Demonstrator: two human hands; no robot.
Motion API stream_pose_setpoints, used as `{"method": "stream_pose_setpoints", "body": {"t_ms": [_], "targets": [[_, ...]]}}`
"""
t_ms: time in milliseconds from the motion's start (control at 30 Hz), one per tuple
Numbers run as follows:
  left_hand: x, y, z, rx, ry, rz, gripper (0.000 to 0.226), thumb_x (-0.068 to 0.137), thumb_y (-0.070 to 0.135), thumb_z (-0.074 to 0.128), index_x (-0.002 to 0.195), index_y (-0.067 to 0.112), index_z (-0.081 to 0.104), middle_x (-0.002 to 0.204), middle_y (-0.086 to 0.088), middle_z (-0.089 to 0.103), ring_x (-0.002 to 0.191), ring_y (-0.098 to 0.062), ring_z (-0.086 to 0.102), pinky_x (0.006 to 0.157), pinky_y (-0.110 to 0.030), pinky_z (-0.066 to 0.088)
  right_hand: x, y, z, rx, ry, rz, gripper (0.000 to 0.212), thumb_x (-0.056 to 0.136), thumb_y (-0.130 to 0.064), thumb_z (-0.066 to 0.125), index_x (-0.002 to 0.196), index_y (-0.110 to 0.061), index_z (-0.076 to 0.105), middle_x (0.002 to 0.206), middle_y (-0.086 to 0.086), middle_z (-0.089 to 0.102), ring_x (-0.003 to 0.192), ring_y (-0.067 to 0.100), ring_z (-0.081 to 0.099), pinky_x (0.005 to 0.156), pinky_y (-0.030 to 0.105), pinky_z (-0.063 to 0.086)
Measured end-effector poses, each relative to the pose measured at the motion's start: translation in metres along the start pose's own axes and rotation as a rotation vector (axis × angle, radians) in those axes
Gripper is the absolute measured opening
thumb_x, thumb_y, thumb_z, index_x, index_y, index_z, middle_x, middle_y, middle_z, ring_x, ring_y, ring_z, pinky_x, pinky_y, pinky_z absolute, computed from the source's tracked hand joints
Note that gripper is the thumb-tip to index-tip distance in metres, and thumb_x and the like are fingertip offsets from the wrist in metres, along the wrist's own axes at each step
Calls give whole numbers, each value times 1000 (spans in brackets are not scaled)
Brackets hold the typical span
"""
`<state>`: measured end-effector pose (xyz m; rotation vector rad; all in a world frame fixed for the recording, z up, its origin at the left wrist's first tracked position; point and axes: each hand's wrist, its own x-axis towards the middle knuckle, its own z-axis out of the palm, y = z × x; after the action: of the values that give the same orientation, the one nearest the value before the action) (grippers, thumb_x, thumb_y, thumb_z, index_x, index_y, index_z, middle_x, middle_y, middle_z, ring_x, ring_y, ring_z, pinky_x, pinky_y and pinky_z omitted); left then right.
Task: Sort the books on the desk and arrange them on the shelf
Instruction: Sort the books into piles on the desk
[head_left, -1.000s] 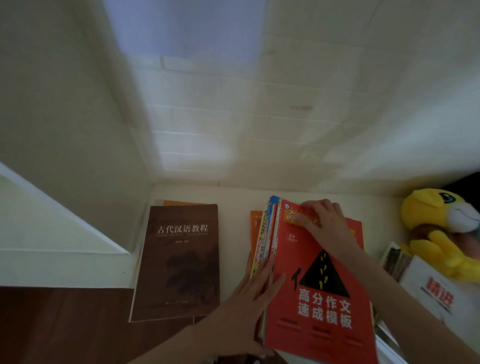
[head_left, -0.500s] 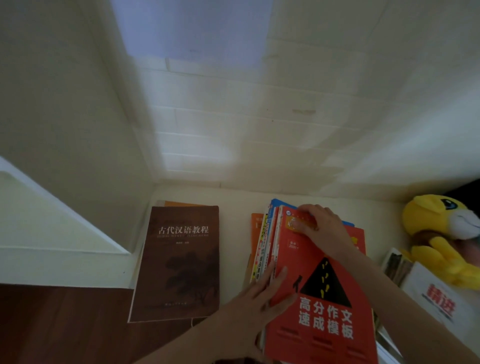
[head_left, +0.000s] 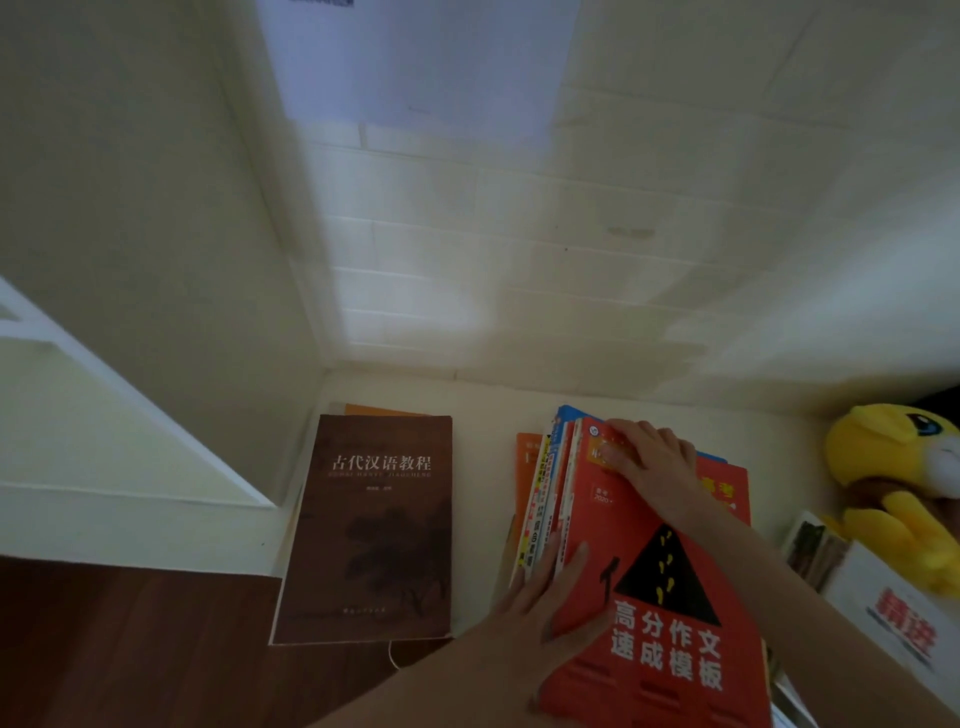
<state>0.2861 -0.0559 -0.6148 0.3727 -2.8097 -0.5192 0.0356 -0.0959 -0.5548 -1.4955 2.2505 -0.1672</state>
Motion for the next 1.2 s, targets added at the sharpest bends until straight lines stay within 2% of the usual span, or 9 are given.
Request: {"method": "stream_pose_setpoints", "body": {"t_ms": [200,433,567,667,767,900,1067,1133,1200], "targets": [[2,0,-5,-242,-83,-69,75,89,58,50,151,36,13,159,1,-18,145,-26,-20,112,-60,13,-3,1,3,26,17,0,47,101,-47,35,145,-31,34,136,-2,46,130,21,33,112,38,14],[8,-15,-35,-411,-57,-121,79,82,57,61,149,32,27,160,11,-3,146,-18,-17,117,-46,3,-19,0,-3,172,116,-58,83,72,-79,29,143,-37,38,141,-8,37,133,16,28,112,35,14],[15,-21,-39,-354,-53,-123,78,83,60,59,148,32,27,158,16,1,146,-12,-15,117,-35,-3,-27,5,-1,153,67,-62,81,75,-85,36,145,-42,31,149,-9,26,139,18,18,114,39,15],[18,-19,-41,-431,-45,-148,79,81,59,63,147,33,28,155,19,2,145,-8,-15,117,-33,3,-29,5,0,140,55,-45,75,77,-72,40,146,-44,29,154,-9,17,143,22,12,116,44,14],[21,-19,-53,-631,-48,-261,82,79,56,67,146,42,22,149,27,-9,142,-1,-19,116,-32,17,-35,-3,-4,215,65,-68,67,77,-70,42,141,-49,34,154,-12,15,143,21,13,116,46,16],[10,-53,-74,-540,12,-447,92,67,77,57,145,49,16,149,30,-14,141,3,-19,114,-36,16,-44,-21,-8,318,38,-113,54,78,-67,47,129,-62,30,152,-19,15,143,12,9,118,46,15],[-55,-118,-79,-369,158,-843,108,54,96,40,145,39,26,152,14,6,143,-14,14,114,-45,28,-48,-63,3,436,-64,-233,64,74,-78,47,133,-56,34,150,-25,13,143,5,10,117,39,21],[-77,-129,-79,-327,128,-984,122,48,95,47,148,30,23,152,5,10,141,-21,20,113,-46,30,-46,-87,12,482,-163,-275,71,73,-75,52,138,-51,33,151,-27,9,143,2,9,114,32,23],[-90,-133,-75,-311,56,-1073,124,52,80,67,151,26,15,153,-3,10,141,-28,23,112,-47,31,-44,-115,26,495,-253,-290,75,79,-62,61,145,-43,29,153,-27,4,142,3,11,110,27,24]]}}
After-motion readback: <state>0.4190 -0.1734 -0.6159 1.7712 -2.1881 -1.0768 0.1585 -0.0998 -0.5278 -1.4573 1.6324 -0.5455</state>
